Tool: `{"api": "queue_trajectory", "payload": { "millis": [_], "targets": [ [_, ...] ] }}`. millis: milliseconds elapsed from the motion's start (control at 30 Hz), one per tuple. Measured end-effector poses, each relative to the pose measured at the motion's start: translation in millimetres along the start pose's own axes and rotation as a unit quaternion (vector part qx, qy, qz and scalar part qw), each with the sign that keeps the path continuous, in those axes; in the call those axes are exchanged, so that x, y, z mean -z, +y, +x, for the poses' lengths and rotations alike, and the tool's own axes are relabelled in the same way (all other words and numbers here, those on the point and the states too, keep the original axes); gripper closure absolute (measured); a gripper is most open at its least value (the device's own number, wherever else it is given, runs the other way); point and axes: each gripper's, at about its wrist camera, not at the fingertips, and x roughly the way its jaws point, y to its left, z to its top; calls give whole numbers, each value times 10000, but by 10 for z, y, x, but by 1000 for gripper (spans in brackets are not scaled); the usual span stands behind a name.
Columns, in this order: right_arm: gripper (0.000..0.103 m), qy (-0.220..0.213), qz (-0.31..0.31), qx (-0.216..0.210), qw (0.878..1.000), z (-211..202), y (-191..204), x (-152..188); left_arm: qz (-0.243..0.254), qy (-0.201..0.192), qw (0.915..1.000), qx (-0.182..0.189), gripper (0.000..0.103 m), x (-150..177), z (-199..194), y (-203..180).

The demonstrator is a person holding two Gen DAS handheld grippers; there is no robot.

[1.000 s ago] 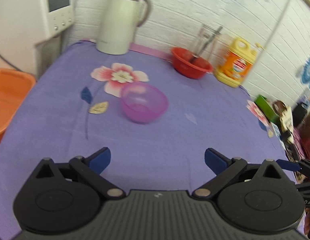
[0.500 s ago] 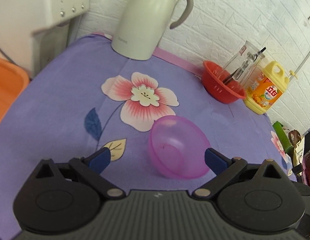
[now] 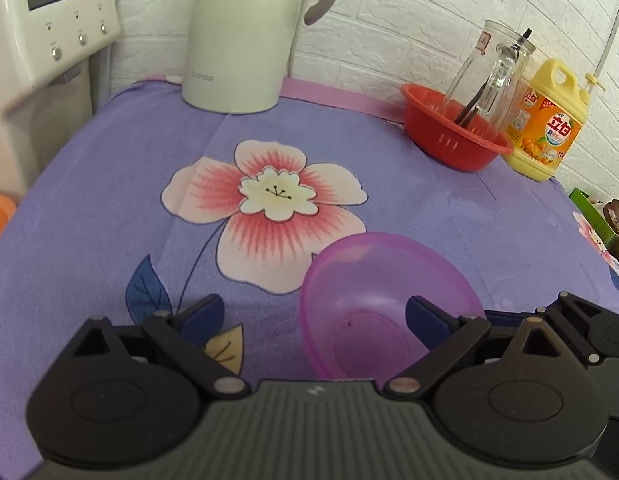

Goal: Organize plates and bowls
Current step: 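Move the left gripper to the pink plastic bowl and grasp its rim, then lift the pink bowl and lower it into the white bowl, open left gripper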

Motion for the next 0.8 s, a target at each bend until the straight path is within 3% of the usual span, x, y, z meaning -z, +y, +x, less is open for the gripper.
{"api": "queue_trajectory", "payload": {
  "millis": [133,200,267,367,567,800],
  "targets": [
    [0,17,79,56,10000,110,23,-118,-54,-88,9999,79,7,-53,64,5],
    [0,-61,127,90,9999,171,41,-154,53,-109,9999,87,12,-70,97,-30],
    [0,-128,171,114,9997,224,44,-193,185,-97,9997,148,32,-97,120,-66],
    [0,-195,107,148,9996,233,56,-274,101,0,9992,387,43,-158,132,-84],
    [0,-464,-204,422,9978,-123,164,-355,499,-437,9966,485,43,-170,-290,-374],
    [0,-772,-347,610,9945,-1021,235,-230,598,-663,9926,828,43,-4,-1030,-889]
  ]
}}
